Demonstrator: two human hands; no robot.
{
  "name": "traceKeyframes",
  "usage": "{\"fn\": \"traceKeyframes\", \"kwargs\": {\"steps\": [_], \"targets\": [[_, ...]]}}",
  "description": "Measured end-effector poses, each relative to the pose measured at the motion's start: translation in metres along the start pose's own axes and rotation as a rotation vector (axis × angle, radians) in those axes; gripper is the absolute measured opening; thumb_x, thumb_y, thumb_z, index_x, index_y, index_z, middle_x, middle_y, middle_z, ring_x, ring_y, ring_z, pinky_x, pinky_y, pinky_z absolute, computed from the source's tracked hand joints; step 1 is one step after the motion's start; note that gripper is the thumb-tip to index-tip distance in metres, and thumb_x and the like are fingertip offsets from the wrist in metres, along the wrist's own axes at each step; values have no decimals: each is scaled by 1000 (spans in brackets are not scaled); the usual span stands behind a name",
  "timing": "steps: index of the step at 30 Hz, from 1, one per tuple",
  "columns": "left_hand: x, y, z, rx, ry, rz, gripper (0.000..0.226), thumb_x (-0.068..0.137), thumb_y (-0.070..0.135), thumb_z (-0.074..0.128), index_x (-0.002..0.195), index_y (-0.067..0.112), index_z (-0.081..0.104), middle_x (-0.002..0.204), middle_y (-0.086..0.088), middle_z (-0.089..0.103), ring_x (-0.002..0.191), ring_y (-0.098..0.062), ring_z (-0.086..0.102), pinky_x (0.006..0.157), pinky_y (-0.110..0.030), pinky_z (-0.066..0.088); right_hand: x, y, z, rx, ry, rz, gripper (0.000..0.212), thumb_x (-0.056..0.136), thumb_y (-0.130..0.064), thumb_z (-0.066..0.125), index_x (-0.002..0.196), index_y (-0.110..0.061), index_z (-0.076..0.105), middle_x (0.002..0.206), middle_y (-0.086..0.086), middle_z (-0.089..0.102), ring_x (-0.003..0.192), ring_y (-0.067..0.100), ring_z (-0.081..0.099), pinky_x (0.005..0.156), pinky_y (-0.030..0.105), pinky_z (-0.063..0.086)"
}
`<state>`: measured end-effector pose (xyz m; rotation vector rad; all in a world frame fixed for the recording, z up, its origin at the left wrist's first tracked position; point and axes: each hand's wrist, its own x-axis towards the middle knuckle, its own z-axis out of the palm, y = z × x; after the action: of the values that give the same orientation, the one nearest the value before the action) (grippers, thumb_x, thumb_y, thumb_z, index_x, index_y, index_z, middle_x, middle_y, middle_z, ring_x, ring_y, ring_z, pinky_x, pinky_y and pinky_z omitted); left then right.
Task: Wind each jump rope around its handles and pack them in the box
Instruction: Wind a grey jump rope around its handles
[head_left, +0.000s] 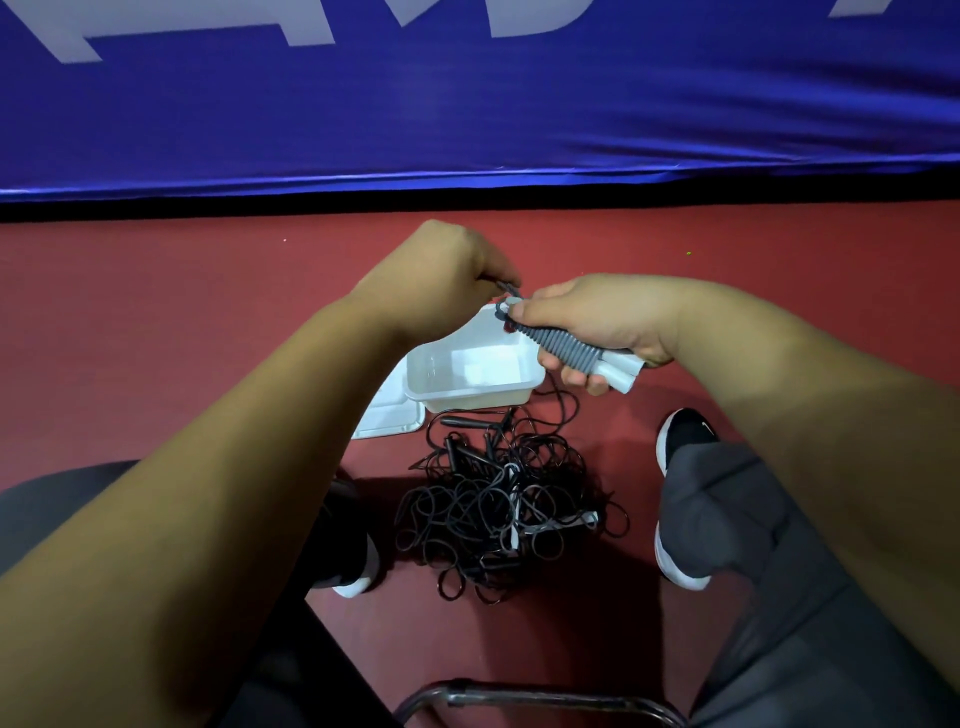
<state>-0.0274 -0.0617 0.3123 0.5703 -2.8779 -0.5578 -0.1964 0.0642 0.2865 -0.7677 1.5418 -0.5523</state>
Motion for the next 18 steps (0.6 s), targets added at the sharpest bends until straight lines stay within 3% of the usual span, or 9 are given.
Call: {"fn": "traceKeyframes", "kwargs": {"steps": [4, 7, 12, 15, 18], "targets": [[-1, 6, -1, 32, -64, 6, 31, 102, 30, 53, 116, 22, 79, 95, 1, 73, 88, -24, 64, 79, -38, 51, 9, 3, -7, -26, 129, -35, 33, 106, -50, 61, 118, -19, 62, 91, 16, 61, 56, 25, 60, 50, 31, 50], [-1, 6, 2, 41, -53, -74, 35, 101, 33, 46, 105, 14, 76, 87, -5, 70, 83, -31, 62, 75, -45, 52, 10, 2, -11, 23, 195, -63, 34, 106, -45, 59, 123, -16, 60, 92, 15, 63, 57, 25, 61, 52, 32, 52], [-4, 9, 3, -263, 33, -359, 5, 93, 21, 74, 96, 18, 77, 86, -6, 75, 81, -32, 70, 70, -43, 56, 7, -2, -5, 150, 222, -134, 33, 109, -44, 57, 132, -21, 59, 90, 12, 65, 57, 24, 65, 56, 34, 55], [-8, 7, 5, -408, 14, -463, 13, 90, 20, 81, 92, 12, 71, 84, -9, 77, 81, -33, 75, 69, -48, 61, 7, -3, 2, 223, 213, -185, 33, 109, -45, 56, 136, -26, 59, 99, 11, 69, 68, 24, 71, 63, 39, 59], [-9, 6, 10, -625, -33, -513, 19, 102, 24, 68, 95, 8, 60, 77, -12, 74, 67, -21, 75, 65, -40, 62, 7, -5, 5, 306, 265, -198, 34, 109, -47, 56, 134, -27, 62, 97, 8, 70, 67, 18, 70, 62, 39, 60]]}}
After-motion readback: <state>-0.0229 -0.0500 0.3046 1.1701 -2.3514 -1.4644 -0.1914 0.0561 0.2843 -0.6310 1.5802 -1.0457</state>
